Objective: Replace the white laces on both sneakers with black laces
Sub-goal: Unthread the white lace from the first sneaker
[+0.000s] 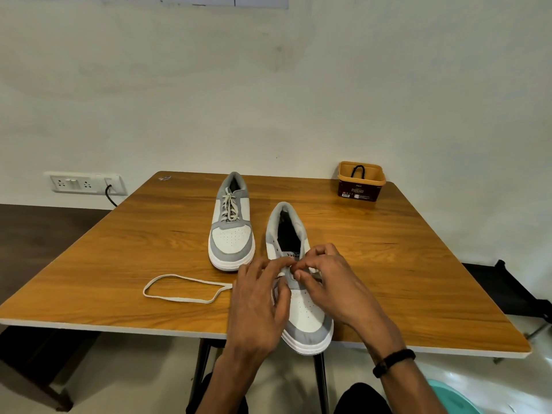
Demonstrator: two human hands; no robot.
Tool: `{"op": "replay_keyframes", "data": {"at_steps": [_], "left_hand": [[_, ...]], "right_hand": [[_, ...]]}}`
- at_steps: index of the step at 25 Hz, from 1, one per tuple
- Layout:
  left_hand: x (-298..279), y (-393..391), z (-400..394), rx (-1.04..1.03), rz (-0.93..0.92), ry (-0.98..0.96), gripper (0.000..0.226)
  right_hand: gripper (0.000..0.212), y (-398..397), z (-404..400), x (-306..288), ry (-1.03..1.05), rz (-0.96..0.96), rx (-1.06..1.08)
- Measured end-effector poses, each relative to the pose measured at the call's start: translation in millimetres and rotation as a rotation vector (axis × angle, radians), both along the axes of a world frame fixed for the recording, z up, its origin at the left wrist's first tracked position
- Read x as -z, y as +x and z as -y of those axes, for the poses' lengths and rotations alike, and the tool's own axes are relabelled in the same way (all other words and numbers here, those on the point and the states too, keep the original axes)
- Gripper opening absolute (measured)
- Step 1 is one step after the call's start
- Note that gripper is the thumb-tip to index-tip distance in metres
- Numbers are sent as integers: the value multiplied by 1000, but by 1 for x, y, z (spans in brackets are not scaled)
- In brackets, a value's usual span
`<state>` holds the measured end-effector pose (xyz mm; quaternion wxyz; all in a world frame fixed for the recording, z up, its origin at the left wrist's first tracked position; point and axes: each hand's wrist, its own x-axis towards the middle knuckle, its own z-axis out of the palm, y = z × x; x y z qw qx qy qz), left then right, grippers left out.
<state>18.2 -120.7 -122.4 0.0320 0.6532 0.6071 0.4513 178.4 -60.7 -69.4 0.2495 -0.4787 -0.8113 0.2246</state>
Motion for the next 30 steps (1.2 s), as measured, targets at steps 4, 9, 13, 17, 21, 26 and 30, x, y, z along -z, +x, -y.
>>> {"op": "replay_keyframes", "data": {"at_steps": [4, 9, 13, 17, 21, 26, 30], "left_hand": [[-6, -6, -8, 50, 147, -6, 39], [-10, -11, -13, 87, 75, -28, 33], [-13, -2, -7, -9, -13, -43, 30], [-15, 3, -9, -86, -16, -53, 28], [-16, 9, -11, -132, 118, -92, 29], [-11, 19, -13, -120, 343, -82, 31], [-5, 25, -11, -184, 309, -31, 31]], "right_hand": [[19, -10, -6, -14, -81, 161, 23], [16, -19, -7, -23, -139, 316, -14], [13, -11, -5, -10, -209, 134, -32], [19, -3, -6, -3, -326, -110, -7], [22, -3, -9, 8, -358, -214, 8], [23, 6, -9, 8, -661, -760, 11], [24, 10, -8, 4, -664, -726, 27]]}}
